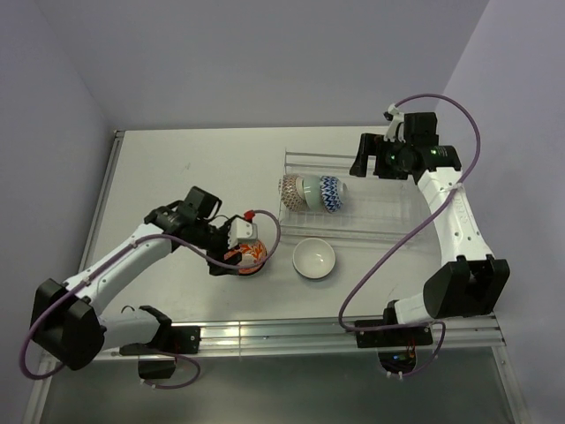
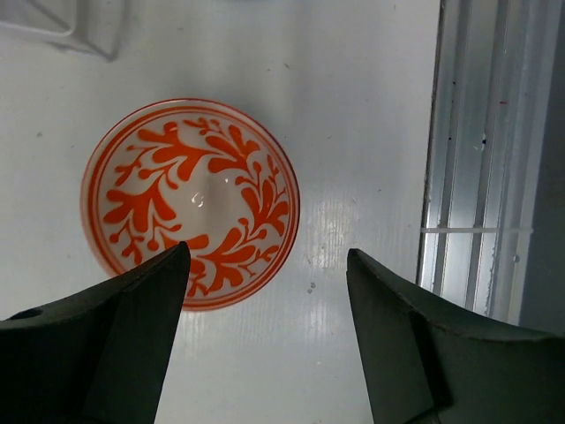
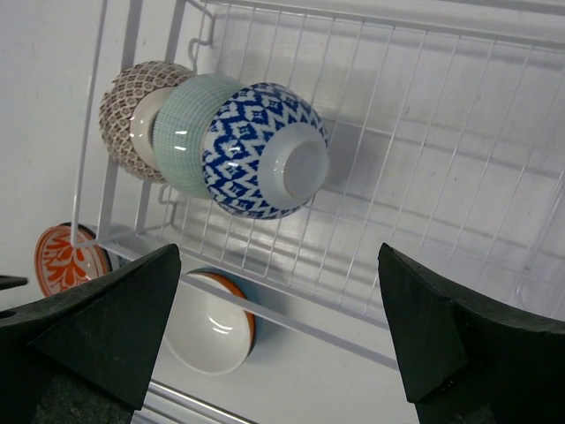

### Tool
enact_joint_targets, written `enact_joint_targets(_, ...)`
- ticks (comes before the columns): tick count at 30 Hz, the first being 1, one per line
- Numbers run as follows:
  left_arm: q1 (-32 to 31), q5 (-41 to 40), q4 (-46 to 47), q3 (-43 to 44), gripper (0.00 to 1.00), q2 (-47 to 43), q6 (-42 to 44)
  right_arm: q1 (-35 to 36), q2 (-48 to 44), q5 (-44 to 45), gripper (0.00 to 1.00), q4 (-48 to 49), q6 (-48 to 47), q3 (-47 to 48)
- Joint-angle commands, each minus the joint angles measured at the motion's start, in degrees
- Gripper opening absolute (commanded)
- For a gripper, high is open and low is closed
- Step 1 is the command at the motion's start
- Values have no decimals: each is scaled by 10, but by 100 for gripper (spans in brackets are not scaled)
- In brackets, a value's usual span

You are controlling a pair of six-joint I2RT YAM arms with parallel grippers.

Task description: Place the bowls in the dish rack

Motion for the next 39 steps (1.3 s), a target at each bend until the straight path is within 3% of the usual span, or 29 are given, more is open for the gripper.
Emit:
enact_joint_targets(1, -30, -19, 0, 8, 77, 34, 49, -7, -42, -29, 100, -11, -15, -3)
enact_joint_targets(9, -79, -44, 7, 13, 75, 110, 77, -23, -42, -48, 100, -29, -9, 1)
enact_joint_targets(15, -84, -46, 1, 16, 66, 141, 83, -24, -37, -53, 100, -30, -7, -1)
enact_joint_targets(21, -84, -44, -11, 22, 50, 150, 90, -24, -30, -59, 100, -31, -8, 5)
enact_joint_targets(25, -84, -38, -23, 29, 30, 153, 92, -24, -25, -61, 100, -34, -6, 10)
enact_joint_targets(28, -84, -35, -32, 32, 22, 148, 92, -24, -23, -63, 100, -31, -4, 9)
enact_joint_targets(37, -84, -43, -58, 39, 0, 128, 86, -24, -14, -75, 100, -31, -4, 13)
enact_joint_targets(39, -84, -44, -66, 44, 0, 121, 83, -24, -13, -80, 100, -30, -4, 14)
